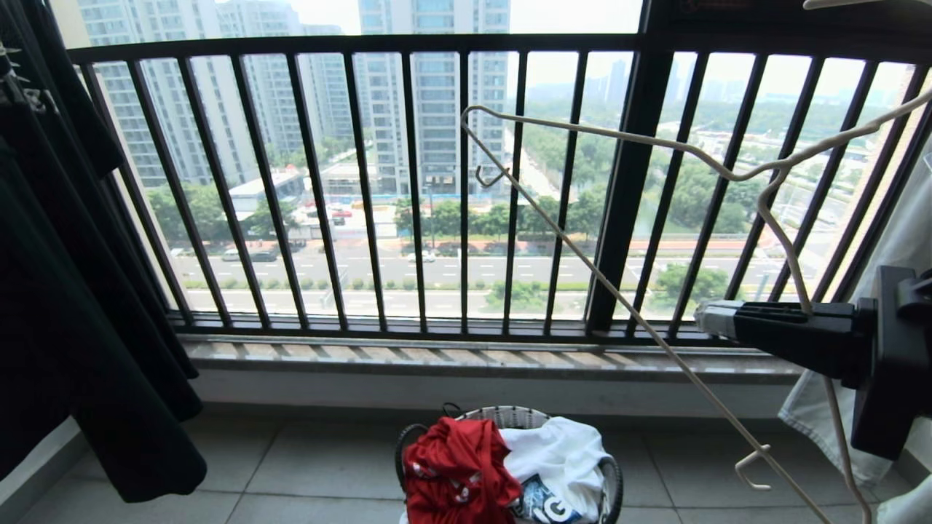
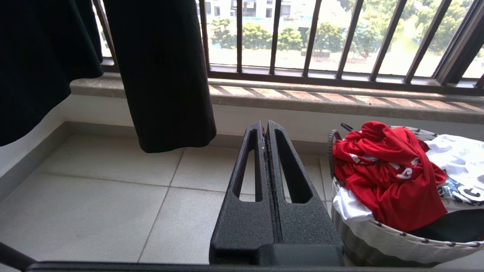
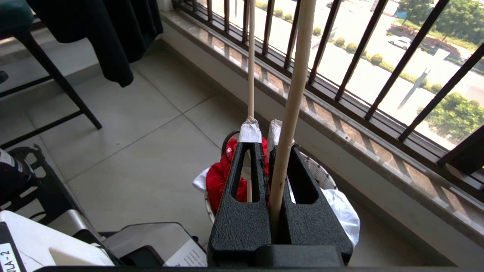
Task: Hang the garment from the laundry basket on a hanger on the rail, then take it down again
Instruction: Pick up clothes from the basket
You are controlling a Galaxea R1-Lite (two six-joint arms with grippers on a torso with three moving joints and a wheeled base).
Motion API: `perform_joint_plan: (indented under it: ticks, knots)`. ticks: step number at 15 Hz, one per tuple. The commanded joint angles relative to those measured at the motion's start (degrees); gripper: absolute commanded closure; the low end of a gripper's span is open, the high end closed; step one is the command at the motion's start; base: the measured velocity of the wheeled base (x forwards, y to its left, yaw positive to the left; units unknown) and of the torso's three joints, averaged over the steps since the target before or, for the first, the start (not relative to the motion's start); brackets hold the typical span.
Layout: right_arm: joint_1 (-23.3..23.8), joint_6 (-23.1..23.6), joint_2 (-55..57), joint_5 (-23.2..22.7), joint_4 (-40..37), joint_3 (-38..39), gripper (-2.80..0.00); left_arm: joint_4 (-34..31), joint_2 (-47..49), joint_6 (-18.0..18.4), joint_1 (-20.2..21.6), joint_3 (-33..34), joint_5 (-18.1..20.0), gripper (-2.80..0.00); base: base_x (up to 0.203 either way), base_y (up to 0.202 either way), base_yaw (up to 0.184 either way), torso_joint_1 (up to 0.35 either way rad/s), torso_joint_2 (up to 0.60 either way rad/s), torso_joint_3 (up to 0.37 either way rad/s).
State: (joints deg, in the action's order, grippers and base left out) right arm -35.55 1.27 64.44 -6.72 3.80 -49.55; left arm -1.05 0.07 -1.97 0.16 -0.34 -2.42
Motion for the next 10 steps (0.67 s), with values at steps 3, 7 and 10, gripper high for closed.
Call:
perform_joint_plan:
  ticks: [3,7,10]
  knots:
    - [1.7,-0.1,-0.1,0.0,0.0,0.0,0.0,0.0,0.0,0.1,0.0,0.0,0.0,0.0,0.0,0.0,0.0,0.0,0.0,0.0]
    - [3.6,-0.1,0.0,-0.4,0.0,-0.2,0.0,0.0,0.0,-0.1,0.0,0.0,0.2,0.0,0.0,0.0,0.0,0.0,0.0,0.0]
    - [3.6,-0.1,-0.4,-0.4,0.0,-0.2,0.0,-0.2,0.0,-0.1,-0.1,-0.1,0.3,0.0,0.0,0.0,0.0,-0.001,0.0,-0.075]
